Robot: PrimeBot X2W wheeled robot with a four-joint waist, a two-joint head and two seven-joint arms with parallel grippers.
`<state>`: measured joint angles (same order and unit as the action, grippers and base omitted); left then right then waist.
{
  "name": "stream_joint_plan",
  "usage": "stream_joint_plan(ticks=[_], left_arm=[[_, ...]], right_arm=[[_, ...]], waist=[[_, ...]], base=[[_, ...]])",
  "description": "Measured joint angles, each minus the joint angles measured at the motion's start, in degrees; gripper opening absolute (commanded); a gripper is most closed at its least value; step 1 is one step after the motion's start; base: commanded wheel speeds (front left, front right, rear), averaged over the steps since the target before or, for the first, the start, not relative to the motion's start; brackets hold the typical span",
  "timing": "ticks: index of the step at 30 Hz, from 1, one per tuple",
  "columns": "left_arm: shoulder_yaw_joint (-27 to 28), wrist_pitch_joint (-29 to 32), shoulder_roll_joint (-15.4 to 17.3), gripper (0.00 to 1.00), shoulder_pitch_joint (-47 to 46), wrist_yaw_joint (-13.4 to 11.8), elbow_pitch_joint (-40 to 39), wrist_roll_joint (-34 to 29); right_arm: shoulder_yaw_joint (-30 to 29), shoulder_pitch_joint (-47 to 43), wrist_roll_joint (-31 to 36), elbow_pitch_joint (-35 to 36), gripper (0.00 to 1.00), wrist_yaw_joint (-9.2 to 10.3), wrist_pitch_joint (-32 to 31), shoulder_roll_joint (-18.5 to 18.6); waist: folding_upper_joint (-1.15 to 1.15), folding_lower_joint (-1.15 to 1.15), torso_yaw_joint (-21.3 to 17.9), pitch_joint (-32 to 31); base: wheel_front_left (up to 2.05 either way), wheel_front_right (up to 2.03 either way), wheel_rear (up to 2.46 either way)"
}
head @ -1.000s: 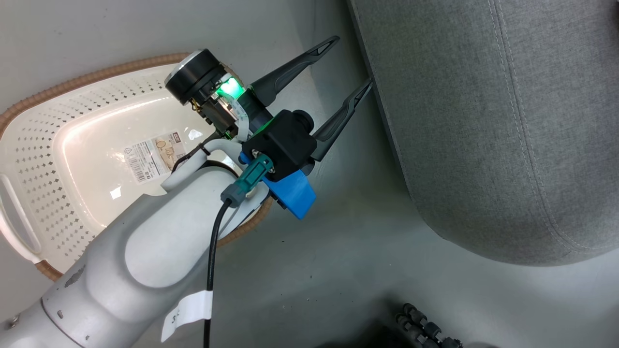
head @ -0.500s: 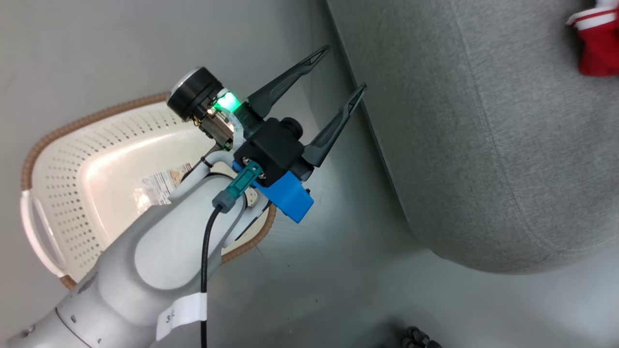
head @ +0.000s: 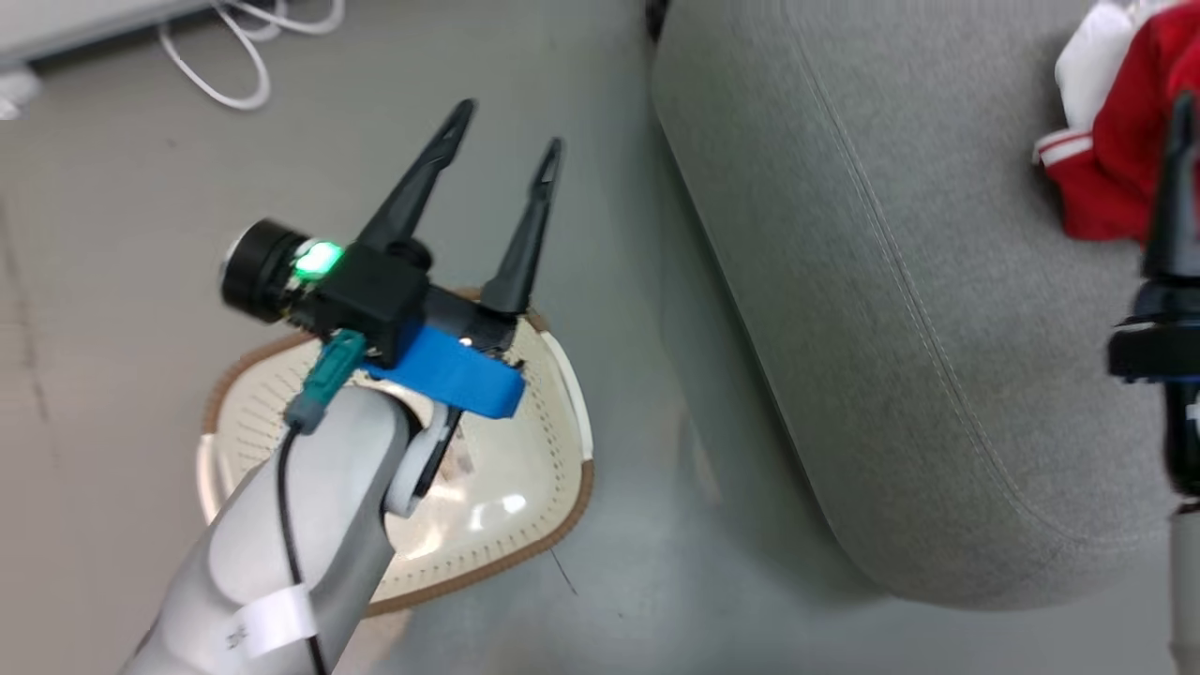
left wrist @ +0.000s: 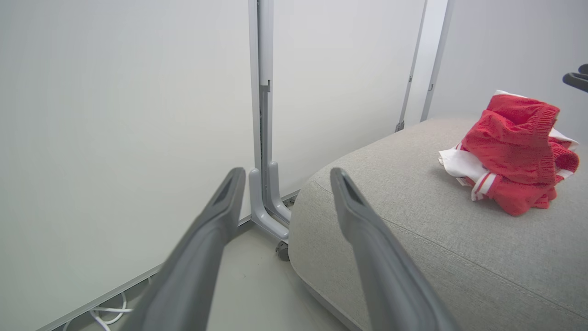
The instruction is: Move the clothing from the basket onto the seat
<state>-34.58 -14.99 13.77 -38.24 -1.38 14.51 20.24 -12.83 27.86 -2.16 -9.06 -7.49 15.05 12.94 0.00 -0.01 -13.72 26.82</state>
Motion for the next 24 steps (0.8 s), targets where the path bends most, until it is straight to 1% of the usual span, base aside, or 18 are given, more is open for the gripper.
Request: stream_joint_plan(ticks=[3, 7, 11, 17, 24], left_arm=[[4.8, 0.0, -0.6, 1.0, 3.2, -0.5, -0.9, -0.8], [10.8, 0.0, -1.9, 1.0, 7.7, -0.6, -1.5, -2.0], [16.2, 0.0, -3.6, 1.0, 12.2, 0.3, -1.5, -3.4], [23.0, 0.0, -6.3, 1.0, 17.9, 1.5, -1.2, -5.9], [28.4, -0.1, -8.3, 1.0, 24.2, 3.2, -0.6, -8.7]], right_arm=[[4.1, -0.4, 0.0, 0.4, 1.0, 0.0, 0.0, -0.5], [8.0, -1.3, -0.5, 0.3, 1.0, 0.0, 0.0, -1.2], [11.4, -2.6, -1.0, -0.3, 1.0, 0.0, 0.0, -2.1], [12.9, -6.3, -2.2, -1.4, 1.0, 0.0, 0.0, -3.8], [12.6, -12.2, -3.7, -3.4, 1.0, 0.0, 0.0, -5.5]], waist=[[0.0, 0.0, 1.7, -3.0], [0.0, 0.0, 4.1, -6.7], [0.0, 0.0, 6.5, -10.1], [0.0, -0.01, 9.9, -14.9], [0.0, -0.01, 12.7, -19.8]], base=[[0.0, 0.0, 0.0], [0.0, 0.0, 0.0], [0.0, 0.0, 0.0], [0.0, 0.0, 0.0], [0.0, 0.0, 0.0]])
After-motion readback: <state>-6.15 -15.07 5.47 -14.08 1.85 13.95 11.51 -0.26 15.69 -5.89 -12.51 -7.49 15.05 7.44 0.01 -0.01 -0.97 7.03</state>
